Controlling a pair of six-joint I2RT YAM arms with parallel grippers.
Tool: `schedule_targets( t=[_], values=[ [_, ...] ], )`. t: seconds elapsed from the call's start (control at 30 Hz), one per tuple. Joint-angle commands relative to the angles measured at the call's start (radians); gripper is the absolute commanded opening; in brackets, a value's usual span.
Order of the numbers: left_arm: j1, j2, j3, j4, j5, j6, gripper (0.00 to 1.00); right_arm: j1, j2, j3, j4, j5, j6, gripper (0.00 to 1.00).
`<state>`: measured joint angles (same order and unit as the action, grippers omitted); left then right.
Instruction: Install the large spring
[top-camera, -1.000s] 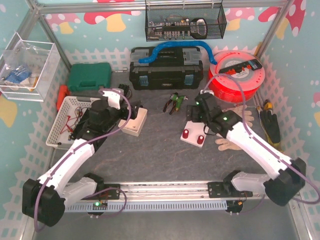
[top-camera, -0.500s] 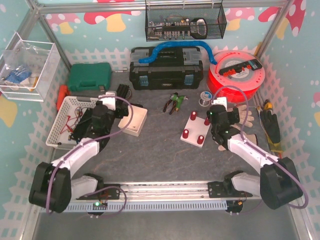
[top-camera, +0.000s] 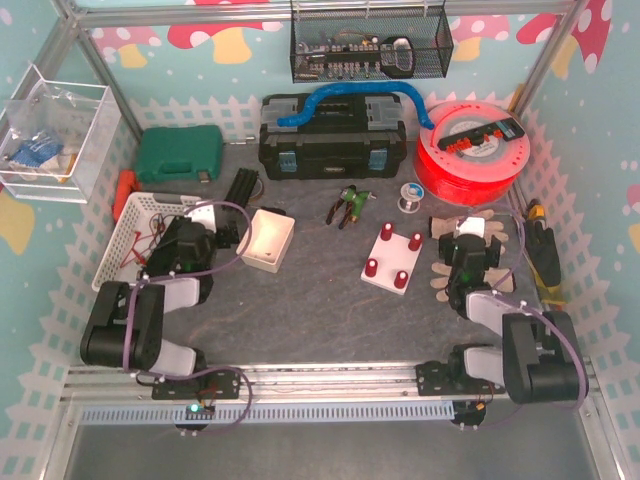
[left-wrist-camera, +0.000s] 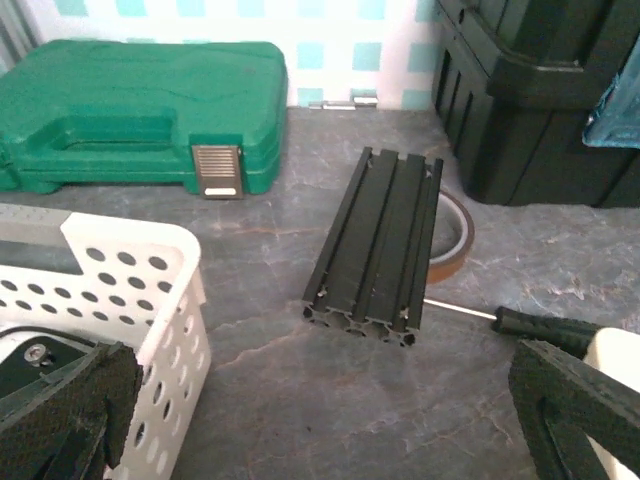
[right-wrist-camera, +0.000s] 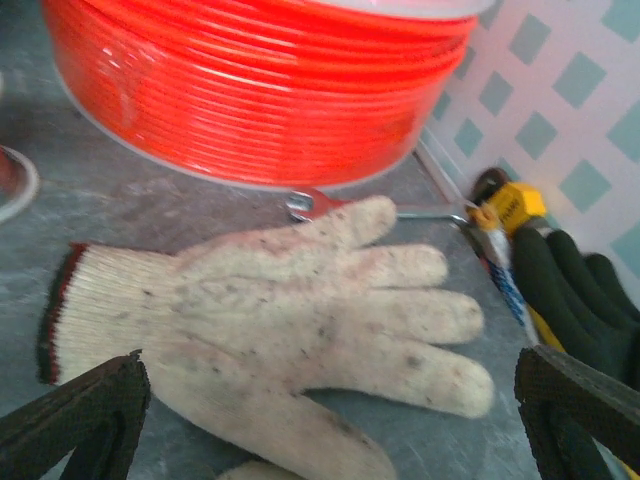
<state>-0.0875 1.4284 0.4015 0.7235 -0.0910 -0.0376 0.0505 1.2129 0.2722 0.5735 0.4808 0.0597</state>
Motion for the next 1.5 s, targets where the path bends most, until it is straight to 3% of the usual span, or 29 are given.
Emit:
schedule_targets(
  t=[0.0, 0.13, 0.4, 0.47, 0.53, 0.57, 0.73, 1.47],
  values=[
    [0.031, 0.023, -0.024, 0.189, 0.023, -0.012, 0.99, -0.025, 0.031, -0.018, 0.230, -0.172, -0.027, 0.99],
    [0.051, 0.073, -0.034, 0.281, 0.127, -0.019, 0.99, -0.044, 0.100, 0.008, 0.305, -0.204, -0.018, 0.99],
    [0.049, 0.067, -0.083, 0.363, 0.124, -0.022, 0.99, -0.062, 0.274, 0.073, 0.456, -0.272, 0.027, 0.99],
    [0.050, 0.073, -0.141, 0.465, 0.126, -0.022, 0.99, -0.060, 0.280, 0.093, 0.421, -0.303, 0.015, 0.98],
    [0.049, 0.109, -0.177, 0.579, 0.127, -0.017, 0.99, -0.061, 0.262, 0.053, 0.495, -0.324, 0.008, 0.99],
    [0.050, 0.088, -0.164, 0.514, 0.132, -0.021, 0.99, -0.061, 0.259, 0.019, 0.552, -0.331, 0.004, 0.99],
    [0.049, 0.107, -0.175, 0.568, 0.125, -0.018, 0.99, -0.058, 0.300, -0.080, 0.753, -0.356, -0.015, 0.99],
    [0.049, 0.096, -0.171, 0.542, 0.128, -0.019, 0.99, -0.047, 0.298, -0.084, 0.751, -0.306, -0.011, 0.99]
  ],
)
